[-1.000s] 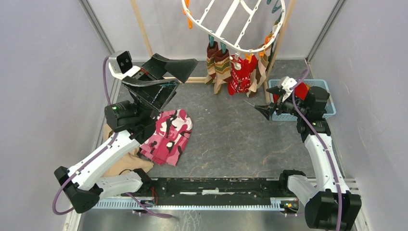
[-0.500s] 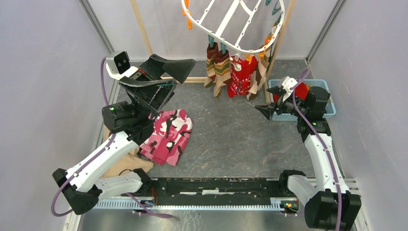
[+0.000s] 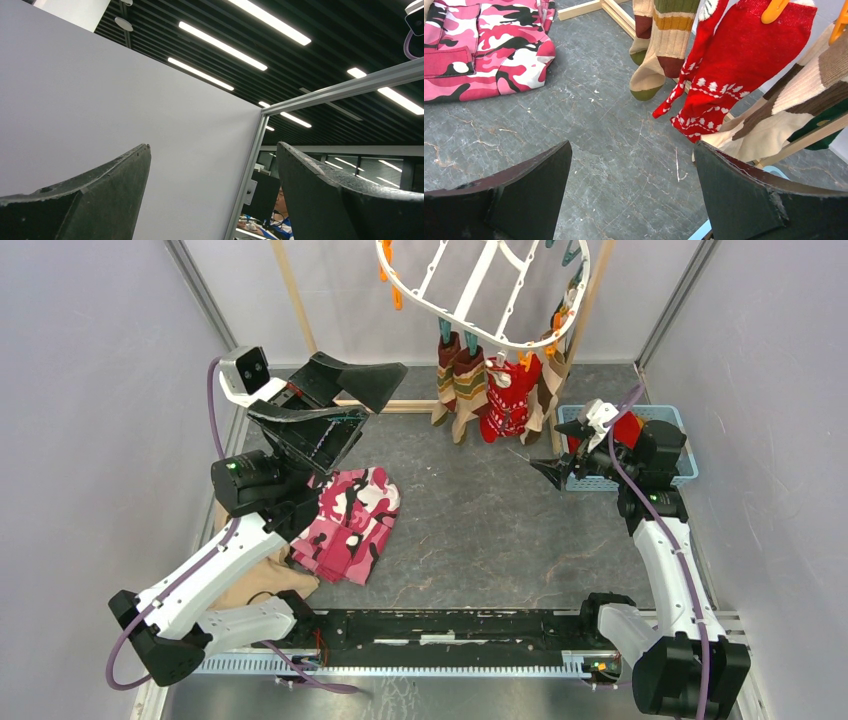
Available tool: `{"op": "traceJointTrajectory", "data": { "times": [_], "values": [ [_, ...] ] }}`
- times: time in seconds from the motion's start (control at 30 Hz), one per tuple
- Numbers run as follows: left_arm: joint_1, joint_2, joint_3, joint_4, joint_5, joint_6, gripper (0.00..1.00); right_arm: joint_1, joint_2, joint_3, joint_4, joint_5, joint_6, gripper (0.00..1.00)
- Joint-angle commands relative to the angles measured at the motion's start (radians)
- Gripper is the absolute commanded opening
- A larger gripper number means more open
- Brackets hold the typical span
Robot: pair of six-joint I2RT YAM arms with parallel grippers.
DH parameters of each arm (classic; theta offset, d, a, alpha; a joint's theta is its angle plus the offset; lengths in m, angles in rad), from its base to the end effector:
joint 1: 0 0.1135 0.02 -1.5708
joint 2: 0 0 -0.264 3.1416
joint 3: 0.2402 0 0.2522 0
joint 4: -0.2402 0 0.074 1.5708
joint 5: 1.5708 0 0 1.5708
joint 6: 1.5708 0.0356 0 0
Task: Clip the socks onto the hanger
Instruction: Pick up the sock from the bin.
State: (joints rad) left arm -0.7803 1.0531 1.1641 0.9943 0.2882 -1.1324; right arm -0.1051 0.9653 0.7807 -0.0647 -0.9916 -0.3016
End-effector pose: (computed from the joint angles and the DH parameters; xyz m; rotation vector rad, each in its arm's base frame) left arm 0.1170 -0.1301 0.5263 0.2332 0.5954 -1.9255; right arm 0.2141 0.0074 0.3215 -0.8299 1.5329 0.5990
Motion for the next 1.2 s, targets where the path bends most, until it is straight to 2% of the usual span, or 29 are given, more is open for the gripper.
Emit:
{"op": "traceJointTrajectory", "data": {
  "times": [0.0,0.9,1.07,1.17],
  "values": [
    [0.004,-0.005,0.041,0.003,0.023,0.036,1.00,-0.003,0.004,-0.001,0.025,-0.018,-0.010,0.98],
    [0.006,0.007,0.051,-0.011,0.048,0.036,0.98,-0.005,0.005,0.003,0.010,-0.019,-0.025,0.98],
    [0.030,0.009,0.051,-0.114,0.067,0.123,1.00,-0.007,0.005,0.005,0.008,-0.015,-0.029,0.98],
    [0.048,0.030,0.070,-0.225,0.127,0.206,1.00,-0.011,0.002,0.005,0.003,-0.007,-0.034,0.98]
  ]
}}
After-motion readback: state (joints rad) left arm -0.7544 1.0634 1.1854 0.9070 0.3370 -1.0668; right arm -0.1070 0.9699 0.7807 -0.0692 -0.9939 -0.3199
